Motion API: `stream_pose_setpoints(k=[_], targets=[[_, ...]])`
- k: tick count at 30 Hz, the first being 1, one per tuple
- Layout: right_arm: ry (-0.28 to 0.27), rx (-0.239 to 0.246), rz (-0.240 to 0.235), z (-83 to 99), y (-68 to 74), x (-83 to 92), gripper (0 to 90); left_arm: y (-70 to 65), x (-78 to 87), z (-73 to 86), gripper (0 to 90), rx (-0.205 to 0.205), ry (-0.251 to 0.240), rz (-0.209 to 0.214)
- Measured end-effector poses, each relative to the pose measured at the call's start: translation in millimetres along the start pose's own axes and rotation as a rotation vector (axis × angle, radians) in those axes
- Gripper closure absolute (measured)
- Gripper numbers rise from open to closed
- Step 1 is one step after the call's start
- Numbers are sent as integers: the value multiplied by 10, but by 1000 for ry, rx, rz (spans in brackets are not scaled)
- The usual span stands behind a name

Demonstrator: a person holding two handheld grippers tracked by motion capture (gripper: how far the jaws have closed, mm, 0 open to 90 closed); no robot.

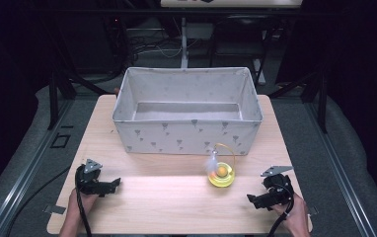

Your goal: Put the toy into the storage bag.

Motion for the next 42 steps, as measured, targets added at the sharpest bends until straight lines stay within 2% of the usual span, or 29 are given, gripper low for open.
stream_pose_setpoints(k=[10,15,17,22,27,30,33,42], targets=[[6,33,-27,-48,60,11,4,-2,1,1,1,1,0,-1],[34,53,-31,-120,92,26,1,-5,7,7,1,2,1,-5],[32,46,-45,-133,108,28,0,-4,8,7,1,1,2,-4],[39,75,-66,-239,153,92,0,-2,6,4,1,3,0,-3],[42,83,-87,-370,149,126,0,-3,8,8,1,0,2,-3],[34,84,-105,-461,161,129,43,-4,8,8,1,1,2,-3],[58,96,-133,-534,164,125,51,-4,7,9,2,1,1,-5],[87,135,-160,-766,212,140,30,-15,0,3,2,22,-1,-28]])
Point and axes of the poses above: each handheld gripper's, and its own axes: x roughly backward along the jaws, z roughly out of its underside, y roughly to its left, the point moved 2 cm from there along -x, roughly forward along the jaws, and after that the axes turned 3 degrees about -x, right-handed, at the moved point
